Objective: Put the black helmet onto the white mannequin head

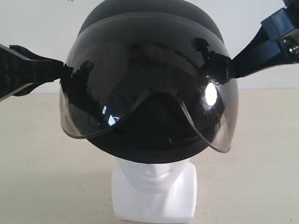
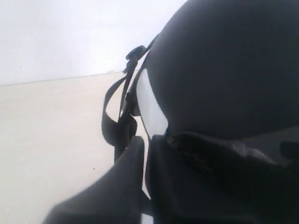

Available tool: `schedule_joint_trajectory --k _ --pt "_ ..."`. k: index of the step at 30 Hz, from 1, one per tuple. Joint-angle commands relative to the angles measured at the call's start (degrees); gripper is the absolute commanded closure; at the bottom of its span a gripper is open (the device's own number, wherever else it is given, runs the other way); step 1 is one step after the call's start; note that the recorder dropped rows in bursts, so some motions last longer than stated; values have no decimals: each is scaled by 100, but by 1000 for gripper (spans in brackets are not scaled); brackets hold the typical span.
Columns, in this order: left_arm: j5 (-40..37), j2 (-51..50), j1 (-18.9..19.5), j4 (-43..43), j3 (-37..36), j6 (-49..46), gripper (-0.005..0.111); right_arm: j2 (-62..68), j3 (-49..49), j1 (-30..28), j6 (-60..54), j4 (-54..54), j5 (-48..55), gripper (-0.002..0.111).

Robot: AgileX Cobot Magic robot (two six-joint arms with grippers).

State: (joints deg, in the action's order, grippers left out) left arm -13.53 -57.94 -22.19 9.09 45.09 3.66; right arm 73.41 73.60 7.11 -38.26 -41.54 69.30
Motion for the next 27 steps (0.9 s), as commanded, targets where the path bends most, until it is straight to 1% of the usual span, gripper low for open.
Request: schedule_joint_trajectory --k 1,10,14,18,22,25,27 --pt "51 -20 29 10 33 -117 102 -139 -29 87 169 -100 67 109" --pt "-103 33 29 10 33 -117 102 -236 -29 87 348 201 67 109" --pt "-66 359 50 10 33 -255 102 -477 -29 87 405 334 67 109" --pt "-2 764 50 -3 57 -478 102 -692 70 87 689 713 58 109" --pt "-126 921 50 -328 330 -478 102 -780 416 87 1100 1180 67 109" --pt "-54 851 50 -818 774 -518 102 -780 681 87 1021 1055 67 109" --pt "-18 735 50 -851 1150 -528 102 -780 822 87 892 892 67 109"
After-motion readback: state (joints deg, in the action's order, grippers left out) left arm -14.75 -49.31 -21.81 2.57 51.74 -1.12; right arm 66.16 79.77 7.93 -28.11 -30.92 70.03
